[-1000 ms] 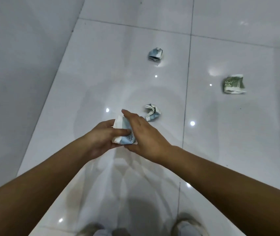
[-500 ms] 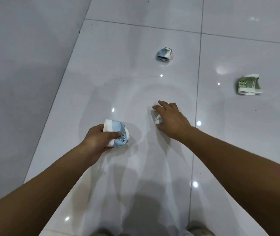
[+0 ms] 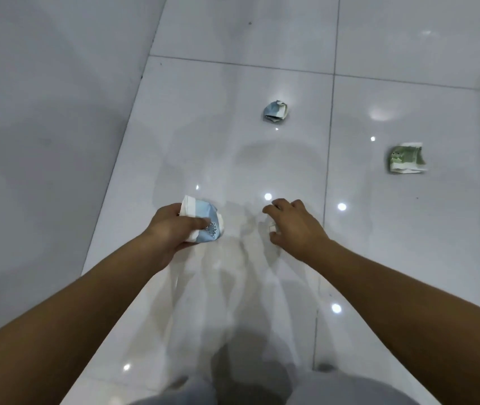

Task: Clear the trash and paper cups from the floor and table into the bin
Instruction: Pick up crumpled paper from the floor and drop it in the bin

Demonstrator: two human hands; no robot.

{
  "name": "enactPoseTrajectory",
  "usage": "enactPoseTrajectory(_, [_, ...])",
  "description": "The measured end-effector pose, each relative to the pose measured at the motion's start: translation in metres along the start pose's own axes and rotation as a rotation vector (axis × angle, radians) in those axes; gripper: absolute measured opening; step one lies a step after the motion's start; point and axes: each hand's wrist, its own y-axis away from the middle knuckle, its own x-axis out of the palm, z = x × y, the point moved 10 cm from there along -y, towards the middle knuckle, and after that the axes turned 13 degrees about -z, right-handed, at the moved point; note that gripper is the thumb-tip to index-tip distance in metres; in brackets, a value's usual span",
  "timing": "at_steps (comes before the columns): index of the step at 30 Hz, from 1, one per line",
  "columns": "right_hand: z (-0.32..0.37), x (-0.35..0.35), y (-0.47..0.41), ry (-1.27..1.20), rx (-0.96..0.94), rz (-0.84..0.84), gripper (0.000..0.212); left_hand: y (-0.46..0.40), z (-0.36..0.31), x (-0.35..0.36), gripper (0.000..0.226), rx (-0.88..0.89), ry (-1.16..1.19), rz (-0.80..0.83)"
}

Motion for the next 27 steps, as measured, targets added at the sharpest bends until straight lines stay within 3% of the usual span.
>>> enactPoseTrajectory(6, [0.030,-0.155,0.081,-0.132,0.098,-0.032,0.053,0.129,-0.083,-0.024,0.034,0.040,-0.162,0.033])
enactPoseTrajectory(18, [0.110,-0.538,0.295,-0.237,0.278,-0.181,0.054,0.468,-0.315,-0.092,0.039,0.241,-0.397,0.103])
enactPoseTrajectory(22, [0.120,-0.603,0.369,-0.238,0.387,-0.283,0.054,0.555,-0.351,-0.075,0.035,0.341,-0.425,0.223])
enactPoseTrajectory(27, [0.121,-0.643,0.475,-0.278,0.605,-0.491,0.054,0.646,-0.340,-0.037,0.024,0.440,-0.493,0.441])
